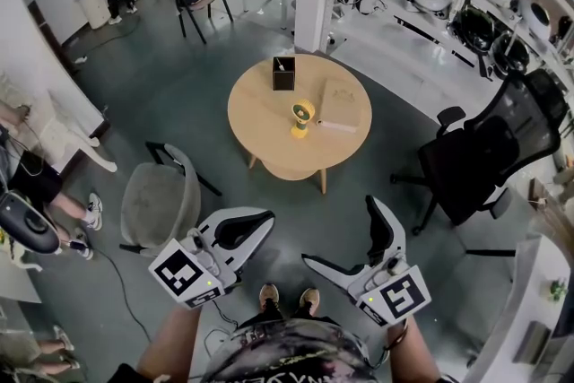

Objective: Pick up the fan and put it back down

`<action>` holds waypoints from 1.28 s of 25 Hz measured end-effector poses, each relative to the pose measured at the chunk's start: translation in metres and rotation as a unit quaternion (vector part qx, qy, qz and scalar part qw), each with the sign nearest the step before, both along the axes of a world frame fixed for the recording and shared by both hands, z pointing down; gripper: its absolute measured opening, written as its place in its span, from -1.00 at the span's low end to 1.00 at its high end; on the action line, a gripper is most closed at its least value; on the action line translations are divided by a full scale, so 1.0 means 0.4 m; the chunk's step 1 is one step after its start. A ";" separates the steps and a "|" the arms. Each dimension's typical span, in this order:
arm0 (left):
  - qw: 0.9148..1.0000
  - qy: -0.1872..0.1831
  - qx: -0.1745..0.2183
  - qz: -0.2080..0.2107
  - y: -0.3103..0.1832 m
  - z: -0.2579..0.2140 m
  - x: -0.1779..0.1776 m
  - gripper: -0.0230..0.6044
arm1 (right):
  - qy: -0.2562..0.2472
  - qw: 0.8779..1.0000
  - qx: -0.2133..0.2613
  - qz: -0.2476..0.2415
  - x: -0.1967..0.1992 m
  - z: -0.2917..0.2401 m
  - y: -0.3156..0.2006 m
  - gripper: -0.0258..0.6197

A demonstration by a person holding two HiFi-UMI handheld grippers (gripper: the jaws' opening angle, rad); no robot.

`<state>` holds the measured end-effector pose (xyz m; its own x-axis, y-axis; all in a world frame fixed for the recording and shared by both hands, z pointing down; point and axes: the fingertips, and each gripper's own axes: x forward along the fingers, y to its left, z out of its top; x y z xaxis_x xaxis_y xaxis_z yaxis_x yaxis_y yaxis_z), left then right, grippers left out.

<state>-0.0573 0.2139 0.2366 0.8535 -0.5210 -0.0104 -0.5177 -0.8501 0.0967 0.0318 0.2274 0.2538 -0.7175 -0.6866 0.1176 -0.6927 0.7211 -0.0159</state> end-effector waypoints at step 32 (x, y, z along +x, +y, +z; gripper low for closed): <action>0.999 -0.021 -0.007 -0.043 0.023 0.026 0.133 -0.87 | -0.012 1.000 -0.005 -0.029 0.148 0.040 0.003 0.89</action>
